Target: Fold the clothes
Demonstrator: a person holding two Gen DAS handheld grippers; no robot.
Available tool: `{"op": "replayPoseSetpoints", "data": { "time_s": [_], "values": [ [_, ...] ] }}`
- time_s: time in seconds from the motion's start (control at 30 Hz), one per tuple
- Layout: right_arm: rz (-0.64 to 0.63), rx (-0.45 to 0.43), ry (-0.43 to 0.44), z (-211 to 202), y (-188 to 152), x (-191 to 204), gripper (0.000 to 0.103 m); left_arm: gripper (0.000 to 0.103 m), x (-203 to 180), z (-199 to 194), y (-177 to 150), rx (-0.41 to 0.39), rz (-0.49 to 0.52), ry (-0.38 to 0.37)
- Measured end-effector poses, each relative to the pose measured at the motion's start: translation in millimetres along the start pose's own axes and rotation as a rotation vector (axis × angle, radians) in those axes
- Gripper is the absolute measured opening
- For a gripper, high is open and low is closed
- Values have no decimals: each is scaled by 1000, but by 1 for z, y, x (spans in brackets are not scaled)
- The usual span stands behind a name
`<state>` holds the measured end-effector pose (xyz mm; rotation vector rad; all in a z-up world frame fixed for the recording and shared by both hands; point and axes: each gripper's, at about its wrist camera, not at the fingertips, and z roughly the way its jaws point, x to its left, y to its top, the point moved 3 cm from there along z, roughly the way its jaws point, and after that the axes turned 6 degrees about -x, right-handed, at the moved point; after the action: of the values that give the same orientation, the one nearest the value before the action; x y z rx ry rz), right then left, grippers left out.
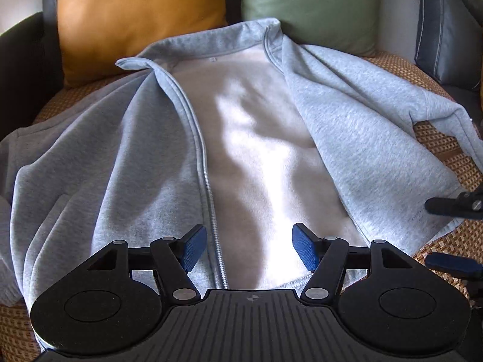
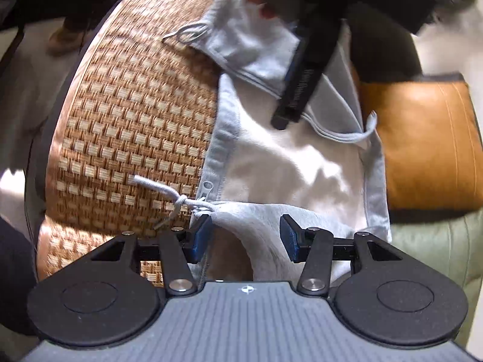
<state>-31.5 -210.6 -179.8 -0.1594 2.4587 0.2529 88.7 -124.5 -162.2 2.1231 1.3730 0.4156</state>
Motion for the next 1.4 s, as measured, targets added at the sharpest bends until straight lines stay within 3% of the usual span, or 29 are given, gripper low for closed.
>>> {"op": "replayPoseSetpoints", "data": {
  "time_s": [0.1, 0.13, 0.17, 0.2, 0.27, 0.33, 0.5, 0.63, 0.77, 0.87, 1.17, 1.33, 1.4],
  "values": [
    [-28, 0, 9, 19, 1, 2, 54, 78, 6, -2, 7, -15, -19, 7],
    [-13, 0, 23, 22, 2, 1, 47, 78, 8, -2, 9, -19, -22, 12],
    [50, -9, 26, 21, 1, -5, 34, 78, 10, -2, 10, -22, -26, 17],
    [136, -24, 21, 17, 0, -14, 34, 79, 12, -2, 12, -26, -32, 22],
    [331, -67, -7, 6, -4, -35, 21, 80, 16, 0, 14, -34, -44, 30],
    [573, -135, -96, -14, -18, -63, 12, 80, 19, 4, 16, -31, -61, 38],
    [1191, -305, -274, -64, -92, -113, 6, 80, 18, 19, 22, -14, -93, 30],
    [1468, -353, -304, -82, -146, -113, 0, 80, 9, 38, 41, -13, -104, 15],
    [1527, -362, -309, -87, -167, -98, 0, 80, 3, 65, 82, -60, -133, -4],
    [1469, -354, -261, -76, -162, -86, 0, 82, 6, 95, 115, -115, -129, -12],
    [1473, -400, 31, -39, -116, -32, 7, 82, 17, 212, 180, -156, -24, 115],
    [1529, -331, 9, -7, -105, -3, 30, 82, 26, 247, 193, -179, -69, 73],
    [1541, -325, -17, 0, -103, -1, 32, 82, 26, 256, 197, -183, -63, 65]
  ]
}}
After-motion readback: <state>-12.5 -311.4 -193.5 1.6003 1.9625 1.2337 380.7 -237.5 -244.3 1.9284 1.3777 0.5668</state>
